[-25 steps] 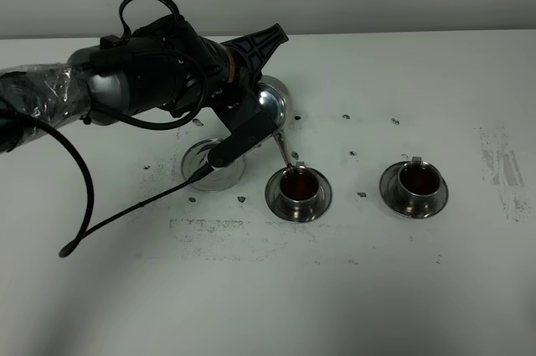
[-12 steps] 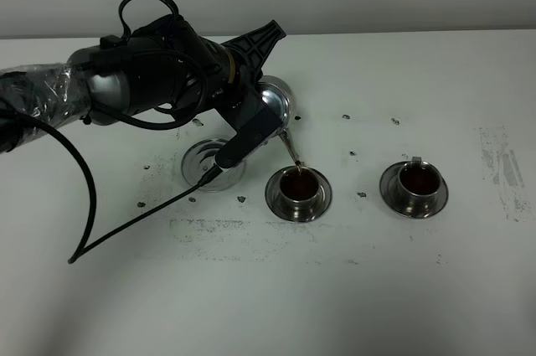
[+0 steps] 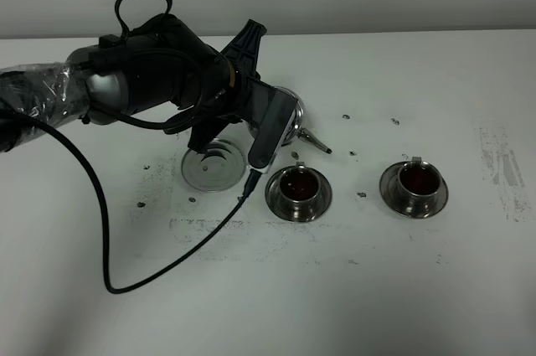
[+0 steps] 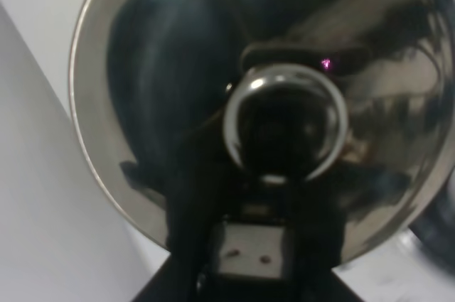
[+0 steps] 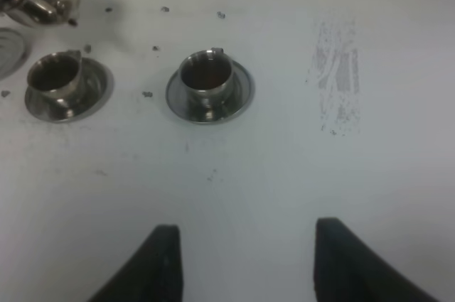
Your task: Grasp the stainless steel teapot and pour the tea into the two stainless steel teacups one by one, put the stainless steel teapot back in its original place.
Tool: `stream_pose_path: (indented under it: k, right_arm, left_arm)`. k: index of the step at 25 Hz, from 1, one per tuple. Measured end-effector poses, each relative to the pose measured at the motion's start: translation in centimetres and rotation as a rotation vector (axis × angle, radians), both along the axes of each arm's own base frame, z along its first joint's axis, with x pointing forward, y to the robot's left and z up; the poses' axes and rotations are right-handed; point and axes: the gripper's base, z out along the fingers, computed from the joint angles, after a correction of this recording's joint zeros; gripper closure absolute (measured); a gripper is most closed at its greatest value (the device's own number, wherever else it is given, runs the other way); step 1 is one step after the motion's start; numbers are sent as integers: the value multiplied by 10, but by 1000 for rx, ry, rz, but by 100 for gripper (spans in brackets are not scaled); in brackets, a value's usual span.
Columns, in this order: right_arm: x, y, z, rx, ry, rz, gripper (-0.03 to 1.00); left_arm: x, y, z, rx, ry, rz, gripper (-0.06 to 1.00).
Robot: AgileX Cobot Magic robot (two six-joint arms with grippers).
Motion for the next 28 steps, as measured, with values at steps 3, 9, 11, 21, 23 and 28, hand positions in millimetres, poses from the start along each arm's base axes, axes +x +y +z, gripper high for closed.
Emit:
stream_pose_path:
  k: [3,9,11,21,23,28]
  right_arm:
    - [0,0,0,0,0,0,56]
    - [0,0,0,0,0,0,56]
    - [0,0,0,0,0,0,56]
    - [0,0,0,0,0,0,56]
    - [0,0,0,0,0,0,56]
    - [0,0,0,0,0,0,56]
  left_arm:
    - [-4,1,17,-177,37,200,75]
    - [-18,13,50,-509,152,734,75]
    - [-22,20,52,-550,181,914,75]
    - [-21,36,39,-575,218,1247,75]
    - [-15,32,31,-609,227,1233,75]
    - [-1,18,-6,-657,277,1209,75]
